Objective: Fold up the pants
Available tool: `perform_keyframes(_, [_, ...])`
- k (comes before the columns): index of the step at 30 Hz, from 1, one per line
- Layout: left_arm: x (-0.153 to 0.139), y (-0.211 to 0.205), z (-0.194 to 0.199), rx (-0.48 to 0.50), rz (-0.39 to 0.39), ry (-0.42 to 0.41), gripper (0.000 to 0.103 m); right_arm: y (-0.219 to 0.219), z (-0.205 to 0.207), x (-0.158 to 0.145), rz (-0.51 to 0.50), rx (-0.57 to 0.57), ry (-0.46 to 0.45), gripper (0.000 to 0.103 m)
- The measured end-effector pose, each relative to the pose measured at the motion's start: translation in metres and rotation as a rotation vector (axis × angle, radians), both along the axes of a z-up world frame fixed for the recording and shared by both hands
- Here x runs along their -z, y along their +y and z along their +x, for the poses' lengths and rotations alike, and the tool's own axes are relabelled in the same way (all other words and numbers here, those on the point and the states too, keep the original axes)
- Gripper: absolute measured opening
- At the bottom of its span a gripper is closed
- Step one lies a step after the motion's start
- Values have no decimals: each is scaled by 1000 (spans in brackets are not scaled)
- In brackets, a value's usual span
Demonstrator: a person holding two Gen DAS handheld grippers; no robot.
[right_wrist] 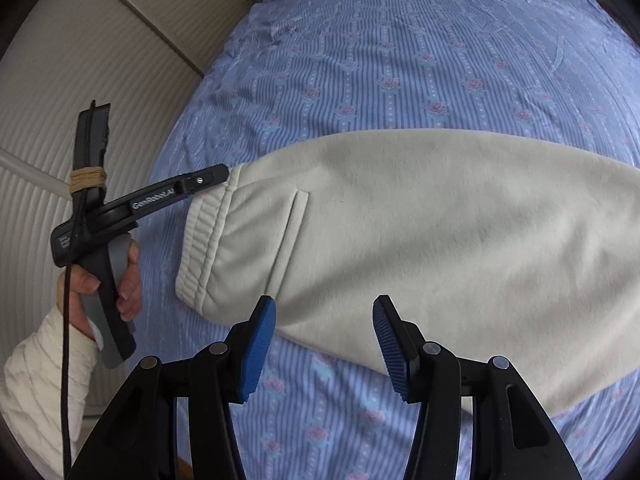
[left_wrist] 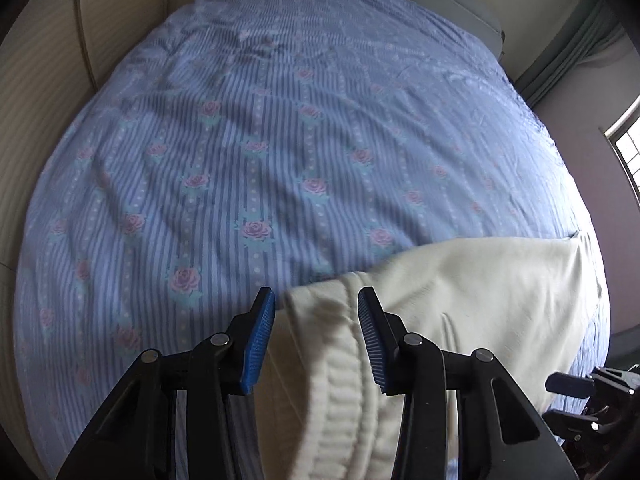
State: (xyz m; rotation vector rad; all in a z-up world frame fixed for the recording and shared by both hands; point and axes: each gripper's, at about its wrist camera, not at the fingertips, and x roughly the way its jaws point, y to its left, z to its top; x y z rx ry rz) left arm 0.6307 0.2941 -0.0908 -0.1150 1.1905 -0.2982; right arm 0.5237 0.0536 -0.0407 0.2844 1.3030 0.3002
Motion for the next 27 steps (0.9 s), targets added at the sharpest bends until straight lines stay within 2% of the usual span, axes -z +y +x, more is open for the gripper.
perform_keyframes(3, [16, 0, 8, 1, -55, 61, 43, 4, 4, 4, -2, 9, 10, 52])
perform_keyframes(6, [22, -4, 8, 5, -45, 65, 44, 8, 3, 9, -9, 1, 24, 52])
perform_keyframes(7, [19, -5, 6, -1, -41, 53, 40, 9, 2, 10, -15, -5, 28, 52])
perform_keyframes(9, [10, -3, -1, -25, -51, 24, 29, 9, -1, 11, -15, -15, 33, 52])
perform_keyframes(10, [4, -2, -5, -30, -37, 4, 16, 8, -4, 11, -13, -18, 33, 52])
perform_keyframes(11, [-4, -1, -11, -25, -46, -12, 13, 8, -6, 11, -11, -17, 34, 52])
perform_keyframes(15, [-34, 10, -32, -66, -112, -55, 11, 12, -16, 9, 6, -34, 34, 52])
perform_keyframes(19, [-57, 23, -37, -79, -109, -113, 11, 25, -24, 0, 37, -71, 24, 52])
perform_keyframes(22, [-43, 32, -13, -95, -95, -75, 11, 38, -23, -3, 38, -100, 2, 52])
perform_keyframes(26, [-5, 25, 8, -99, 10, -5, 11, 45, -10, 9, 32, -76, 34, 52])
perform_keyframes(27, [2, 27, 10, -110, 14, 11, 12, 44, -7, 13, 33, -68, 49, 52])
